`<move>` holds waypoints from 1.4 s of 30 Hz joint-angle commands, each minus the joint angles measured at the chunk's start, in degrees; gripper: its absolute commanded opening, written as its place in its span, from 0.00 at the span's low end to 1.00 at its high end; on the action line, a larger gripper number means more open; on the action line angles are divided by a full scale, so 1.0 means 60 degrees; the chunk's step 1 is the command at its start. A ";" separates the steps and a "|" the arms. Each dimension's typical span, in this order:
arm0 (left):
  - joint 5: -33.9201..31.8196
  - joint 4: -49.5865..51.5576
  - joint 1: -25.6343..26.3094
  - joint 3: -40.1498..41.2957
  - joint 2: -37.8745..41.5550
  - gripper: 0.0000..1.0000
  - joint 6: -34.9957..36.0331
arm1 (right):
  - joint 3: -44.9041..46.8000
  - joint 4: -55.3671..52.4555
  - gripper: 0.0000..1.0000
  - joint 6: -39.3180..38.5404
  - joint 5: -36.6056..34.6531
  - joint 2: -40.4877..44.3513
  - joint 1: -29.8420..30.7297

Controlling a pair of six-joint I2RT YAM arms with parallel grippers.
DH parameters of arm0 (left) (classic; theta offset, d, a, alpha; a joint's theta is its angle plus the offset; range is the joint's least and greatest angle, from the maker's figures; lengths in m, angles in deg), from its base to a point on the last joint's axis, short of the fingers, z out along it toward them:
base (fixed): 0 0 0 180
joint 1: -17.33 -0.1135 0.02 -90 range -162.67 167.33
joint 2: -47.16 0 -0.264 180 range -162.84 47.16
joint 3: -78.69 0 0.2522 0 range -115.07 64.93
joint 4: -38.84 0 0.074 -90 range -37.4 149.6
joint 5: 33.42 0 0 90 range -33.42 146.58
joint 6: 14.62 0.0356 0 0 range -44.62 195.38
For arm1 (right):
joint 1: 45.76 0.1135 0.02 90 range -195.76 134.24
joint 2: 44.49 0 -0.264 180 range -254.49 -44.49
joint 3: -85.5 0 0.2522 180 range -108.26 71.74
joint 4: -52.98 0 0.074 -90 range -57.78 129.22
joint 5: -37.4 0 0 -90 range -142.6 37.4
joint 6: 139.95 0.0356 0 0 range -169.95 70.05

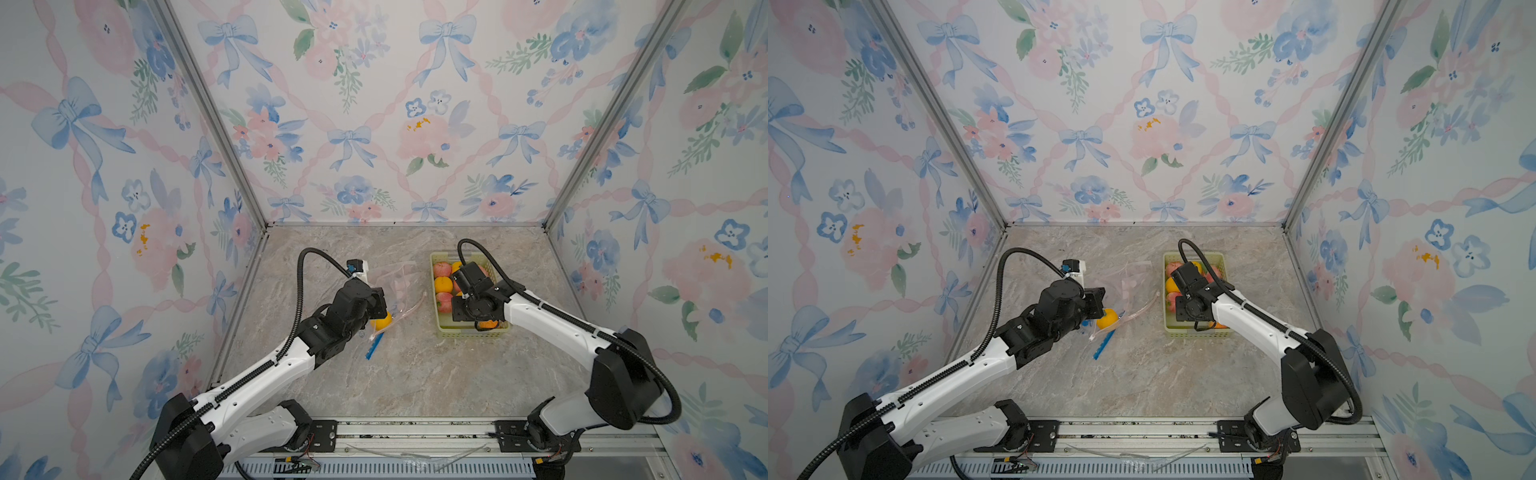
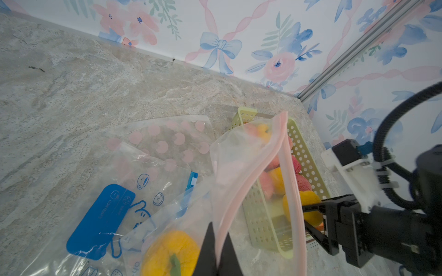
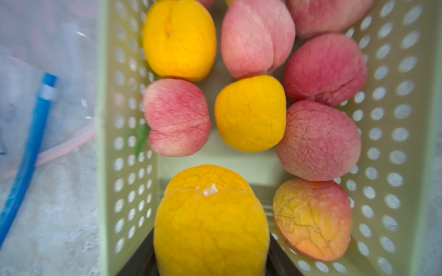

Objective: Place the peach in a zip-top bag and seal the zipper
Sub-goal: Pick up the peach from the basket, then place the peach in the zipper food storage bag.

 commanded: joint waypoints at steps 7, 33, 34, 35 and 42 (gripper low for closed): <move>0.0685 -0.0404 -0.0115 -0.0306 -0.0380 0.00 -0.0128 | -0.0545 0.1800 0.43 0.0241 -0.0503 0.2194 0.2846; 0.3059 -0.0946 -0.0115 -0.0162 0.0445 0.00 -0.1154 | -0.1864 0.2780 0.53 0.1010 -0.1754 -0.1044 0.4058; 0.3128 -0.0999 -0.0112 -0.0139 0.0435 0.00 -0.1246 | -0.1889 0.2756 0.54 0.1057 -0.1729 -0.1137 0.4058; 0.3171 -0.1056 -0.0115 -0.0120 0.0424 0.00 -0.1338 | -0.1914 0.2755 0.56 0.1094 -0.1713 -0.1208 0.4058; 0.2757 -0.0856 -0.0130 -0.0145 0.0326 0.00 -0.1582 | -0.1821 0.2637 0.73 0.1155 -0.1722 -0.0984 0.4100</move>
